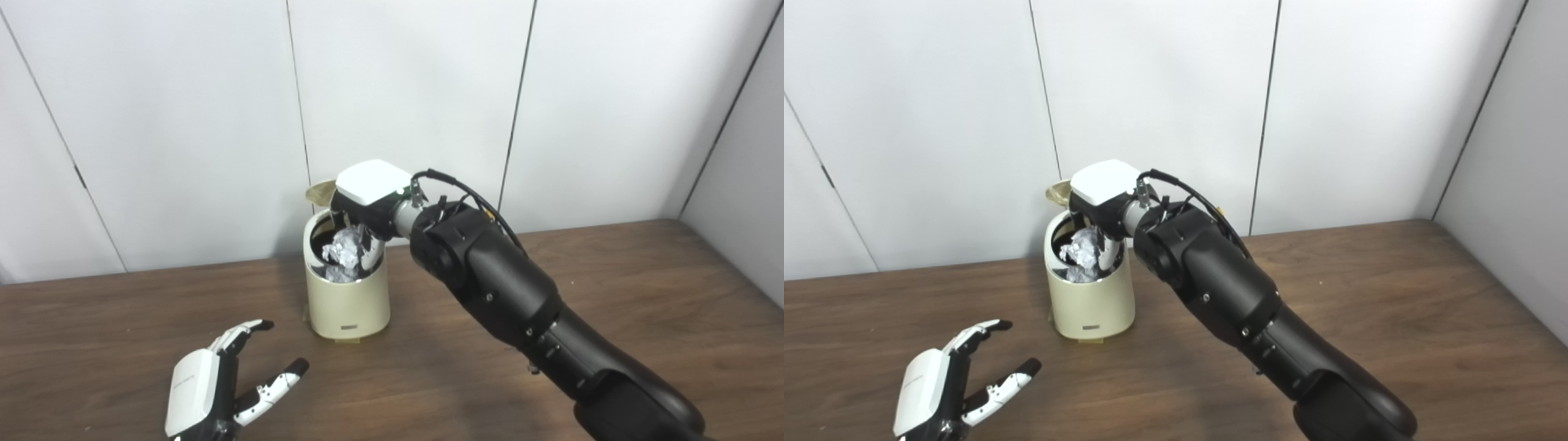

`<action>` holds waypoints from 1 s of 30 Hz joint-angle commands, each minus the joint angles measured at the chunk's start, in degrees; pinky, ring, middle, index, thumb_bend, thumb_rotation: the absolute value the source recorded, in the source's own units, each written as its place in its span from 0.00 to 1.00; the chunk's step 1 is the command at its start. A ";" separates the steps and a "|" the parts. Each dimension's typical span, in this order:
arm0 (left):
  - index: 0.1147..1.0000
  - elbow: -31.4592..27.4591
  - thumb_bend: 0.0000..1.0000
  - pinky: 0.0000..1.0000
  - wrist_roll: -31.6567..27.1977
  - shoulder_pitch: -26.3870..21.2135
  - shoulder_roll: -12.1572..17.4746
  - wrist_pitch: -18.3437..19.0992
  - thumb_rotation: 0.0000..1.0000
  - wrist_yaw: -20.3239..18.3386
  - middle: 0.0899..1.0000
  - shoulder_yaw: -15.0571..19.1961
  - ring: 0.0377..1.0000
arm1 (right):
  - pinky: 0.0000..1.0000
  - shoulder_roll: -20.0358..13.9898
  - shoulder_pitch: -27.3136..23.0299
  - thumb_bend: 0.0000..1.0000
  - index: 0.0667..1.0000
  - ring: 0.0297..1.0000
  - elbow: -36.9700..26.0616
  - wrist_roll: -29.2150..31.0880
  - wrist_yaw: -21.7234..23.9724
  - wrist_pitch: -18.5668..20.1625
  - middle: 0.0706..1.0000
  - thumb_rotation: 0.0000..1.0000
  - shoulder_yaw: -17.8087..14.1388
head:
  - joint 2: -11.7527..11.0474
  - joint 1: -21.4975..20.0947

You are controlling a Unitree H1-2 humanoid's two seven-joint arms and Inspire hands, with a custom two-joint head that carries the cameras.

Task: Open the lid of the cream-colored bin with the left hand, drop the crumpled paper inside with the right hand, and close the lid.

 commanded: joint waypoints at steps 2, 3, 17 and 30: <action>0.75 -2.02 0.77 0.74 0.73 -1.21 -0.27 -0.28 0.76 1.16 0.78 -0.09 0.77 | 0.23 -0.47 -1.67 0.52 0.48 0.35 -0.35 0.30 -4.37 -1.19 0.41 0.00 -0.92 | 0.18 0.02; 0.75 -2.07 0.77 0.74 0.69 -1.20 -0.30 -0.26 0.76 1.13 0.78 -0.09 0.77 | 0.23 -0.19 -1.18 0.52 0.48 0.35 -0.28 0.92 -5.67 -1.21 0.41 0.00 -1.43 | 0.22 0.00; 0.76 -1.58 0.78 0.73 0.58 -1.35 -0.17 -0.26 0.77 1.13 0.78 -0.09 0.77 | 0.37 -0.16 1.39 0.52 0.42 0.46 -0.81 5.56 -11.92 -3.41 0.51 0.00 -2.85 | 0.29 -0.19; 0.76 -1.05 0.77 0.73 0.74 -1.45 -0.11 -0.59 0.77 1.49 0.78 -0.26 0.77 | 0.43 -0.97 0.78 0.52 0.45 0.54 -1.73 5.40 -8.77 -2.57 0.63 0.13 -1.81 | 0.23 -0.28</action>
